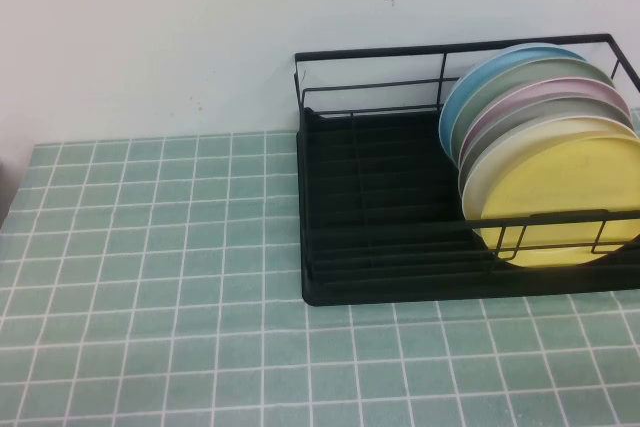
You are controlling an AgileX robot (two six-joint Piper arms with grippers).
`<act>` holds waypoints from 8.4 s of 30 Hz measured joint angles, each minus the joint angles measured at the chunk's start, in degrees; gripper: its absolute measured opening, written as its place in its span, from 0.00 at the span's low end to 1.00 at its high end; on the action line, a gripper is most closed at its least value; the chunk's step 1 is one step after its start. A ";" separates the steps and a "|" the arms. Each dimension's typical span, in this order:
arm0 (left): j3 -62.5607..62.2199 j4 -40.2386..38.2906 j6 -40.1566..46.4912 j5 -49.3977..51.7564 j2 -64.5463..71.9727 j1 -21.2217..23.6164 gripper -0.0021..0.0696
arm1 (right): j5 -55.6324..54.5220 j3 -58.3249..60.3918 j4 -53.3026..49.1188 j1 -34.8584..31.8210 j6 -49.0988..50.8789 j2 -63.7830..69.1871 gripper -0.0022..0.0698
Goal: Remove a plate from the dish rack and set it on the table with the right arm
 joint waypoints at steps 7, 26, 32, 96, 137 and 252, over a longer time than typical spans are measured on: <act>0.00 0.00 0.00 0.00 0.00 0.00 0.02 | 0.00 0.00 0.00 0.00 0.00 0.00 0.03; 0.00 0.00 0.00 0.00 0.00 0.00 0.02 | 0.00 0.00 0.00 0.00 0.00 0.00 0.03; 0.00 0.00 0.00 0.00 0.00 0.00 0.02 | 0.00 0.00 0.00 0.00 0.00 0.00 0.03; 0.00 0.00 0.00 0.00 0.00 0.00 0.02 | -15.90 0.37 43.16 0.00 -0.77 0.00 0.03; 0.00 0.00 0.00 0.00 0.00 0.00 0.02 | 13.10 -31.98 43.21 0.00 -24.71 44.41 0.03; 0.00 0.00 0.00 0.00 0.00 0.00 0.02 | 26.74 -79.67 12.05 0.00 -50.20 71.79 0.16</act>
